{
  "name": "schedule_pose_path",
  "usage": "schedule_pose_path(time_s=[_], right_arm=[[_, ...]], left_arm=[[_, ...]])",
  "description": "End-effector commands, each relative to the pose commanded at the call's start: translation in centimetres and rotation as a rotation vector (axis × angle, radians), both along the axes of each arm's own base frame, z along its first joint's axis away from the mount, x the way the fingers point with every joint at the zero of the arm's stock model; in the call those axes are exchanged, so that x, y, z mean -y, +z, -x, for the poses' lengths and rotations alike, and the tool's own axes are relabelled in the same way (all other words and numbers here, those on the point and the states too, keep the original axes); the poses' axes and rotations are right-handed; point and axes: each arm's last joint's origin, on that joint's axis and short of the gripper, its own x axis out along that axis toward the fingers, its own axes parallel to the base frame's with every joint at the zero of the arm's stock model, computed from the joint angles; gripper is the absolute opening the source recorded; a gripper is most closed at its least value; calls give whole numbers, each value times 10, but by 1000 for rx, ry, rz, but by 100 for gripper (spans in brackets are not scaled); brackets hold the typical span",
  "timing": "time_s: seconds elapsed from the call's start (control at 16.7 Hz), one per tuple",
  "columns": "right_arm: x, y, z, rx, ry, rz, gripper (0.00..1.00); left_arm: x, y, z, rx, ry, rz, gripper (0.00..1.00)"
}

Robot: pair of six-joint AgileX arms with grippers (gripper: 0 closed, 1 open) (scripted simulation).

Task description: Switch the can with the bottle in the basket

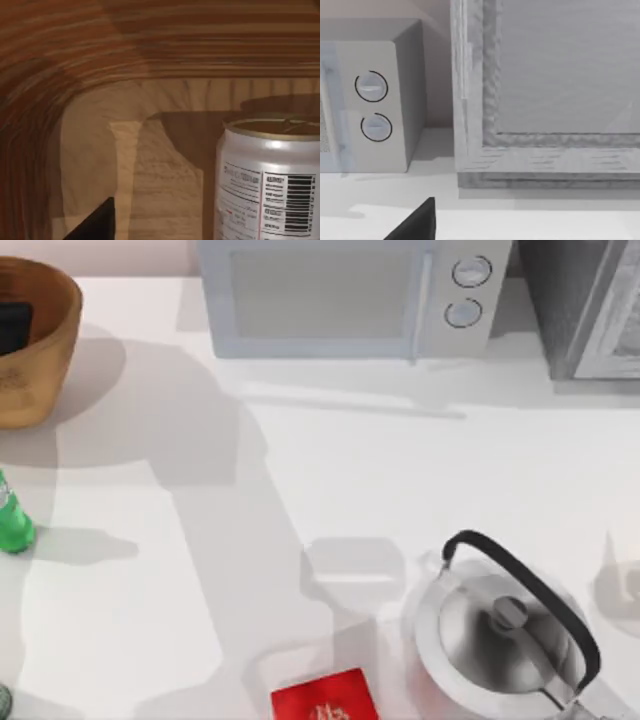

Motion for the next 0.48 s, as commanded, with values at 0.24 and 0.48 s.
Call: schedule_pose_path(time_s=[0.24, 0.48], right_arm=[[0, 0, 0, 0, 0, 0, 100], [0, 0, 0, 0, 0, 0, 100]], left_arm=[[1, -25, -4, -4, 0, 1, 100], [1, -25, -4, -4, 0, 1, 92]])
